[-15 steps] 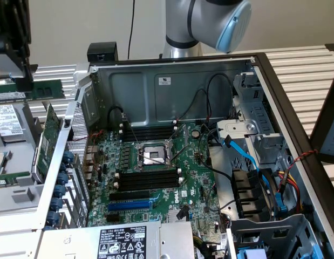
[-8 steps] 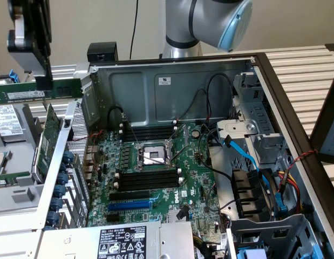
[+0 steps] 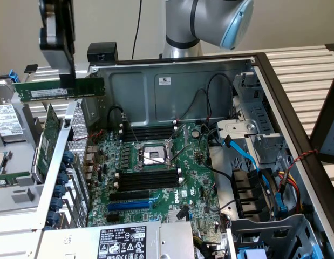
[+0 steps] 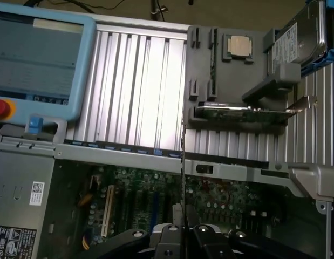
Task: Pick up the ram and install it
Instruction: 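Pick up the ram and move it above insertion slot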
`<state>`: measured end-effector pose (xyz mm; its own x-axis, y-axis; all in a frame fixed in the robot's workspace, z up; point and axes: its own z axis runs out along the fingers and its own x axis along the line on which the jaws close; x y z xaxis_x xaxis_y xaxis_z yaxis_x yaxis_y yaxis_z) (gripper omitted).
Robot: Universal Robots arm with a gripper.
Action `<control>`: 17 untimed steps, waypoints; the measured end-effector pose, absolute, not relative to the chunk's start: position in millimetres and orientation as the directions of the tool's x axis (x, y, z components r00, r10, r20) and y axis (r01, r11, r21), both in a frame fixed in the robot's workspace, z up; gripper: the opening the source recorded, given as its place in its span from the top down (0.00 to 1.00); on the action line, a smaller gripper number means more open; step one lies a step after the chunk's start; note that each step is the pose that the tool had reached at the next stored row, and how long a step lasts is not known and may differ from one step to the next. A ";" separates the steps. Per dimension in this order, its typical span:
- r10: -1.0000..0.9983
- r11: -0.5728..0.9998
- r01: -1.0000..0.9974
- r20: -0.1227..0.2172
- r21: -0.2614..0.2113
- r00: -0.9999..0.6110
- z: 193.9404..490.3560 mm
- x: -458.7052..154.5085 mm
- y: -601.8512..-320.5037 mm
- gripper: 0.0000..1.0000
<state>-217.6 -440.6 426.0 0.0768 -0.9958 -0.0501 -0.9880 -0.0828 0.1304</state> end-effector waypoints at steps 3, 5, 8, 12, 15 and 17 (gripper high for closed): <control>-0.996 -0.085 -0.988 -0.050 0.130 0.079 426.0 -204.1 -440.7 0.87; -0.996 -0.086 -0.988 -0.050 0.130 0.080 425.9 -194.9 -440.6 0.87; -0.995 -0.087 -0.988 -0.050 0.131 0.081 426.0 -186.0 -440.7 0.87; -0.995 -0.087 -0.988 -0.050 0.130 0.081 425.8 -184.6 -440.6 0.87; -0.995 -0.087 -0.988 -0.050 0.131 0.081 425.9 -171.7 -440.6 0.87; -0.995 -0.087 -0.988 -0.050 0.131 0.081 425.9 -162.4 -440.7 0.87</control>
<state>-162.4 -440.7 425.9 0.0815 -0.9954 -0.0501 -0.9875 -0.0874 0.1309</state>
